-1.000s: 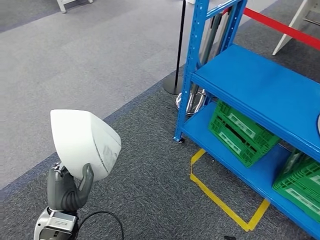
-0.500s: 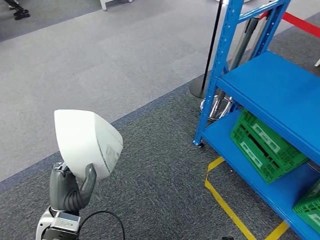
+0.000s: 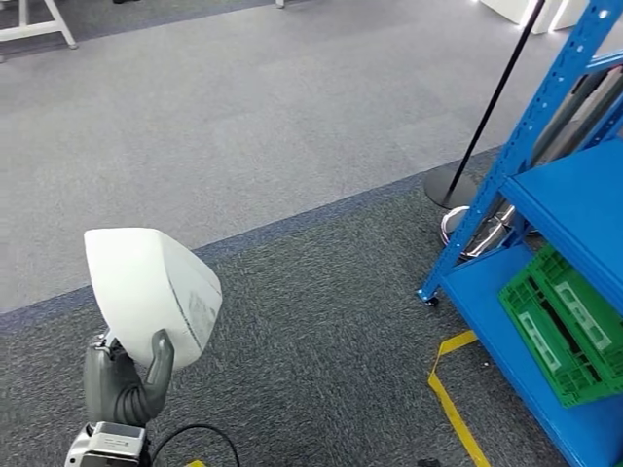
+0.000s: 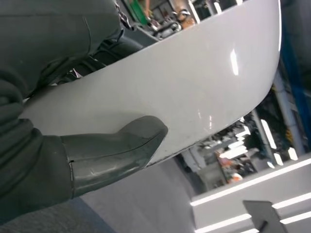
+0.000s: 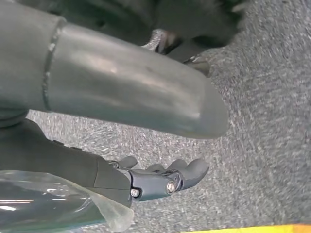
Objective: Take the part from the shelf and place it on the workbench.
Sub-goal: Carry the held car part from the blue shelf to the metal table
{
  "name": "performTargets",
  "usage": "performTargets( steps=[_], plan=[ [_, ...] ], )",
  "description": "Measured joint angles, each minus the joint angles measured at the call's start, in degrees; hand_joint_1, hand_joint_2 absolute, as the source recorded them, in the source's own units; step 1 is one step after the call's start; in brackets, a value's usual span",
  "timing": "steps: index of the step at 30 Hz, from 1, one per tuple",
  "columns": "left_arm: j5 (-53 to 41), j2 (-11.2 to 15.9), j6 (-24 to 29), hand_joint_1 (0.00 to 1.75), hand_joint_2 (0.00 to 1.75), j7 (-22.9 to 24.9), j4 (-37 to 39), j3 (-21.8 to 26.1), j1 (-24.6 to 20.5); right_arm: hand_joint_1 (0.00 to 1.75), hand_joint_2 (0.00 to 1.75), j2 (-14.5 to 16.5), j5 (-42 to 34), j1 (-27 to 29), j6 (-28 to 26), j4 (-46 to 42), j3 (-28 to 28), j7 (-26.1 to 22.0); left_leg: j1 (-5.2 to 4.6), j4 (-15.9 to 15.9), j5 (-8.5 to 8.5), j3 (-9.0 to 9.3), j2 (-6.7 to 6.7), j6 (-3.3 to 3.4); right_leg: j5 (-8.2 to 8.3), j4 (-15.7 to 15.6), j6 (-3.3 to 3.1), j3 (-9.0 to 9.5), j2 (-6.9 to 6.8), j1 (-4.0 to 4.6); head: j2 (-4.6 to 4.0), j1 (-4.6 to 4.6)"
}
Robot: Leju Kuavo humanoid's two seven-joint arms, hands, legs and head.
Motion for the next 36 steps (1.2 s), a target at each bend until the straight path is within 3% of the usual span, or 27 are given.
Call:
performTargets(
  steps=[1,2,3,5,7,9,10,12,14,16,17,18,19,21,22,24,25,27,29,31,32,33,34,36],
  plan=[
    [-0.01,0.01,0.01,1.75,1.75,0.01,-0.01,0.03,0.20,0.00,0.00,-0.01,0.01,0.09,0.00,0.00,0.13,0.01,-0.07,0.03,0.00,0.03,-0.83,0.03,0.22,1.52,-0.06,-1.11,0.21,0.01,0.00,0.01],
    [-0.03,0.00,0.02,1.75,1.75,0.01,-0.02,0.05,0.35,0.00,0.00,-0.01,0.03,0.15,0.00,0.00,0.25,0.01,-0.11,0.07,0.00,0.08,-1.70,0.03,1.59,0.79,-0.16,-1.19,0.38,0.02,0.00,-0.01],
    [-0.05,-0.01,0.03,1.75,1.75,0.02,-0.03,0.07,0.41,0.00,0.00,-0.01,0.05,0.17,0.00,0.00,0.33,0.00,-0.12,0.13,-0.02,0.15,-2.54,0.00,3.90,-2.36,-0.30,-0.08,0.81,0.01,0.00,-0.01],
    [-0.08,-0.02,0.15,1.75,1.75,0.02,-0.06,0.10,0.42,0.00,0.00,-0.01,0.16,0.16,-0.02,0.00,0.52,-0.06,-0.12,0.46,-0.15,0.11,-3.99,-0.23,7.81,-10.38,-0.60,3.14,3.38,-0.19,0.00,-0.01],
    [-0.11,-0.04,0.67,1.75,1.75,0.04,-0.13,0.15,0.57,0.00,0.00,-0.01,0.57,0.14,-0.11,0.00,0.72,-0.35,-0.05,0.73,-0.17,-0.26,-5.20,-0.78,8.78,-14.27,-0.85,5.10,5.43,-0.28,0.00,-0.03],
    [-0.15,-0.02,1.70,1.75,1.75,0.07,-0.39,0.20,1.16,0.00,0.00,-0.02,1.44,0.16,-0.27,0.00,1.13,-0.90,0.14,0.69,0.05,-0.63,-6.31,-1.51,8.78,-14.63,-1.25,5.61,4.80,-0.20,0.00,-0.06],
    [-0.15,0.01,2.31,1.75,1.75,0.09,-0.64,0.21,1.59,0.00,0.00,-0.02,2.02,0.19,-0.35,0.00,1.47,-1.22,0.14,0.92,-0.12,-0.78,-5.87,-1.83,8.93,-14.87,-1.55,5.73,4.12,-0.23,0.00,-0.08],
    [-0.14,0.10,3.44,1.75,1.75,0.10,-1.19,0.24,2.24,0.00,0.00,-0.03,3.27,0.43,-0.39,0.00,2.30,-1.77,0.05,3.97,-2.22,-2.11,-3.12,-2.42,9.12,-15.38,-2.19,6.06,2.42,-0.34,0.00,-0.25],
    [-0.09,0.20,4.30,1.75,1.75,0.11,-1.50,0.27,2.67,0.00,0.00,-0.09,4.36,0.85,-0.31,0.00,3.13,-1.96,0.22,11.22,-6.05,-5.37,-0.46,-3.01,8.95,-15.47,-2.58,6.25,0.46,-0.22,0.00,-0.40],
    [-0.02,0.38,4.94,1.75,1.75,0.12,-1.57,0.31,3.32,0.00,0.00,-0.24,5.11,1.22,-0.08,0.00,3.88,-1.84,0.62,16.75,-7.83,-7.89,0.12,-3.47,8.71,-15.45,-2.62,6.36,-1.48,-0.17,0.00,-0.40],
    [-0.01,0.51,5.14,1.75,1.75,0.12,-1.61,0.32,3.63,0.00,0.00,-0.31,5.36,1.31,0.06,0.00,4.23,-1.78,0.80,16.52,-7.07,-7.71,0.32,-3.62,8.58,-15.44,-2.55,6.46,-2.34,-0.17,0.00,-0.41],
    [0.01,0.62,5.26,1.75,1.75,0.12,-1.64,0.33,3.85,0.00,0.00,-0.34,5.53,1.36,0.17,0.00,4.54,-1.73,0.94,14.02,-5.37,-6.42,0.68,-3.71,8.44,-15.44,-2.44,6.63,-3.10,-0.17,0.00,-0.41],
    [0.01,0.70,5.31,1.75,1.75,0.11,-1.71,0.34,3.99,0.00,0.00,-0.36,5.63,1.36,0.23,0.00,4.81,-1.72,1.02,10.02,-3.26,-4.34,1.56,-3.71,8.26,-15.44,-2.28,6.88,-3.80,-0.18,0.00,-0.41],
    [0.01,0.77,5.37,1.75,1.75,0.12,-1.89,0.35,4.07,0.00,0.00,-0.40,5.70,1.35,0.30,0.00,5.22,-1.72,0.69,3.06,-0.91,-0.77,3.72,-3.36,7.79,-15.37,-1.72,7.19,-4.97,0.07,0.00,-0.35],
    [0.02,0.78,5.41,1.75,1.75,0.12,-1.99,0.37,4.13,0.00,0.00,-0.44,5.71,1.33,0.33,0.00,5.37,-1.71,0.48,1.39,-0.67,0.06,4.34,-3.00,7.57,-15.37,-1.39,7.37,-5.47,0.20,0.00,-0.33],
    [0.13,0.85,5.51,1.75,1.75,0.13,-2.14,0.43,4.34,0.00,0.00,-0.50,5.73,1.19,0.37,0.00,5.68,-1.69,0.21,0.86,-0.84,0.10,3.66,-2.11,7.34,-15.52,-0.69,7.85,-6.45,0.21,0.00,-0.29],
    [0.21,0.88,5.54,1.75,1.75,0.13,-2.22,0.47,4.48,0.00,0.00,-0.51,5.74,1.07,0.37,0.00,5.82,-1.68,0.24,0.67,-0.75,0.15,3.14,-1.71,7.12,-15.50,-0.34,8.01,-6.33,0.06,0.01,-0.33],
    [0.32,0.94,5.62,1.75,1.75,0.13,-2.46,0.54,4.55,0.00,0.00,-0.52,5.76,0.90,0.39,0.00,6.11,-1.66,0.46,0.27,-0.45,0.29,2.13,-0.97,5.38,-13.08,0.17,6.90,-3.73,-0.18,0.01,-0.08],
    [0.36,1.01,5.83,1.75,1.75,0.11,-2.61,0.61,4.41,0.00,0.00,-0.62,5.93,1.02,0.46,0.01,6.30,-1.64,0.52,0.21,-0.32,0.31,1.06,-0.49,1.90,-5.72,0.32,3.12,-0.54,-0.23,0.01,0.27],
    [0.49,1.10,6.12,1.75,1.75,0.08,-2.61,0.63,4.34,0.00,0.00,-0.81,6.30,1.36,0.60,0.04,6.40,-1.66,0.37,0.23,-0.34,0.33,-0.38,-0.28,0.11,1.26,0.29,-0.94,0.22,-0.18,0.01,0.32],
    [0.65,1.16,6.24,1.75,1.75,0.06,-2.60,0.63,4.34,0.00,0.00,-0.93,6.51,1.52,0.69,0.05,6.46,-1.69,0.32,0.24,-0.36,0.40,-1.18,-0.25,0.89,1.92,0.21,-1.77,0.31,-0.15,0.00,0.33],
    [0.91,1.21,6.32,1.75,1.75,0.01,-2.60,0.62,4.33,0.00,0.00,-1.07,6.67,1.64,0.78,0.06,6.55,-1.72,0.29,0.25,-0.37,0.49,-2.01,-0.26,2.78,0.12,0.08,-1.42,0.47,-0.15,0.00,0.33],
    [1.28,1.27,6.35,1.75,1.75,-0.10,-2.60,0.59,4.30,0.00,0.00,-1.24,6.79,1.70,0.87,0.07,6.66,-1.73,0.29,0.27,-0.40,0.58,-2.82,-0.29,5.31,-3.59,-0.10,-0.10,1.08,-0.17,0.00,0.33],
    [2.21,1.38,6.36,1.75,1.75,-0.36,-2.59,0.48,4.04,0.00,0.00,-1.66,6.92,1.71,1.09,0.07,6.85,-1.61,0.25,0.50,-0.53,0.47,-4.29,-0.56,8.84,-11.35,-0.42,3.02,4.07,-0.36,0.00,0.29]
  ],
)
